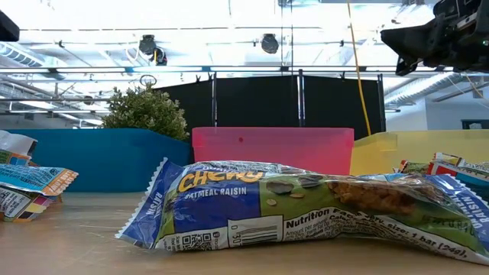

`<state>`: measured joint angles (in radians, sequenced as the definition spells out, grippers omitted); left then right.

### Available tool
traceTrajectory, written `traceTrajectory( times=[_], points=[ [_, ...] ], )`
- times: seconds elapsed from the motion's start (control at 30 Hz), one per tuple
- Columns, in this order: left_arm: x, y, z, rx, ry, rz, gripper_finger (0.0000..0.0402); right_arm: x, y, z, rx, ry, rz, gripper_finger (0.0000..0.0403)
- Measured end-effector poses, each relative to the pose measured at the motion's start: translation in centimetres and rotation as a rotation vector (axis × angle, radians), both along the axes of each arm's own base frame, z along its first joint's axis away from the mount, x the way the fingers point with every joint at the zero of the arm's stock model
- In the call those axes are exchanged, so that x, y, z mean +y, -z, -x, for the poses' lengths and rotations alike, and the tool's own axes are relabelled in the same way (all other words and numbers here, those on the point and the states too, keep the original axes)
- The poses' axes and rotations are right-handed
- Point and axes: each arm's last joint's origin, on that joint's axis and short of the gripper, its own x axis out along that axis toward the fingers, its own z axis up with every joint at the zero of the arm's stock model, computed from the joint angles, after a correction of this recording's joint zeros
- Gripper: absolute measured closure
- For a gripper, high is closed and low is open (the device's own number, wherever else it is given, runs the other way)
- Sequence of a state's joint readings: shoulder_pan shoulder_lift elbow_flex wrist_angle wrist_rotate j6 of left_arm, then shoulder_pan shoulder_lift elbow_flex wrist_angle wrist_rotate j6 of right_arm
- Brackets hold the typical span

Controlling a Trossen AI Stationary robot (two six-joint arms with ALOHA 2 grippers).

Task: Pick and place Granola Bars by type
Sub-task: Put the yellow granola bar into the blue bin

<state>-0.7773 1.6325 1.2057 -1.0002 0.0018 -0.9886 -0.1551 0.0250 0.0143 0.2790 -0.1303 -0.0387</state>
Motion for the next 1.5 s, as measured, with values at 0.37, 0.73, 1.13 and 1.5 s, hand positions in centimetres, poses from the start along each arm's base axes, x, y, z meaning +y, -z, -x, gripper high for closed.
traceTrajectory(
  times=[0.37,0.73,1.13,1.5],
  points=[
    [0.1,2.0,0.5,0.048,-0.096,0.051,0.005,0.0,0.0,0.0,0.0,0.001,0.005,0.0403],
    [0.6,4.0,1.0,0.018,-0.191,0.021,0.005,0.0,0.0,0.0,-0.001,0.009,0.028,0.0403],
    [1.4,5.2,1.1,0.028,-0.184,-0.002,0.005,0.0,-0.1,0.0,-0.007,0.01,0.028,0.0403],
    [1.5,5.2,1.1,0.049,-0.117,0.016,0.0107,0.0,-0.1,0.0,-0.008,0.01,0.026,0.0403]
  ],
)
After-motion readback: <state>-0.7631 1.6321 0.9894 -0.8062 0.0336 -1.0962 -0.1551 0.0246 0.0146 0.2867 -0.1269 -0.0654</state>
